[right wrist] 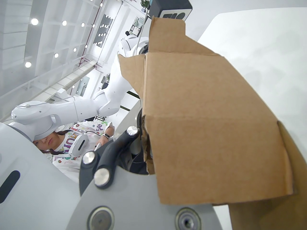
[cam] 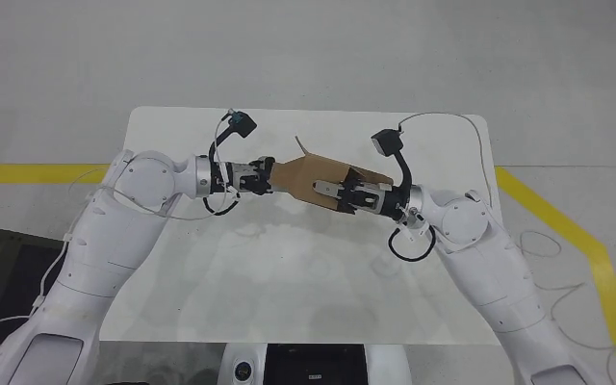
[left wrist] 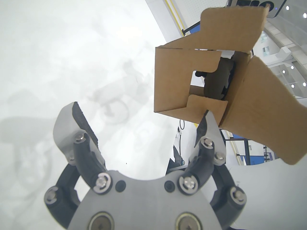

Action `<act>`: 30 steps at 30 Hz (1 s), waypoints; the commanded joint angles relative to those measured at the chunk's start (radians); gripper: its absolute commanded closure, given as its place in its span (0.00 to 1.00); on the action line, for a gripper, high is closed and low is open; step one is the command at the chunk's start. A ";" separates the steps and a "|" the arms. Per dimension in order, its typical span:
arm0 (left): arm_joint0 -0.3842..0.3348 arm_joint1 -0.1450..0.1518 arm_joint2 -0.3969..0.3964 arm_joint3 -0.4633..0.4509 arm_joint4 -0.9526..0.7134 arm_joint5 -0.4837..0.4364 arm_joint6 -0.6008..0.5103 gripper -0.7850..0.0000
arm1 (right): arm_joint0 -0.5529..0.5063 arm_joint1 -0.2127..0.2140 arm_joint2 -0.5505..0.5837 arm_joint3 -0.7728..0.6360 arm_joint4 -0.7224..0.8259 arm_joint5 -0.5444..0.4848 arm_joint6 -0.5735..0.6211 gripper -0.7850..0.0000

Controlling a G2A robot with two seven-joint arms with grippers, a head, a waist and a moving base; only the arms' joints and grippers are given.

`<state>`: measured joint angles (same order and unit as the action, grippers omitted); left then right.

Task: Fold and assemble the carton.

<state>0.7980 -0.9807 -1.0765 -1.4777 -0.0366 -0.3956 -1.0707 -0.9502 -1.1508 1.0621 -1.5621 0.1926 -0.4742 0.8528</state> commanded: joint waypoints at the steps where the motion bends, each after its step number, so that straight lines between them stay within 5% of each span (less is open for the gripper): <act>1: 0.001 0.000 0.002 -0.002 -0.001 0.000 -0.001 0.00 | 0.010 -0.003 -0.011 0.005 0.006 -0.004 0.010 1.00; 12: 0.002 0.002 -0.004 -0.002 -0.006 -0.003 -0.004 0.00 | 0.020 -0.008 -0.024 0.041 0.042 -0.019 0.023 1.00; 30: 0.011 0.010 -0.044 0.049 0.056 0.015 0.073 0.00 | 0.027 -0.018 -0.088 0.169 0.239 -0.014 0.264 1.00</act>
<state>0.8100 -0.9690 -1.1257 -1.4270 0.0161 -0.3818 -1.0031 -0.9265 -1.1661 0.9829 -1.3972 0.4269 -0.4874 1.1106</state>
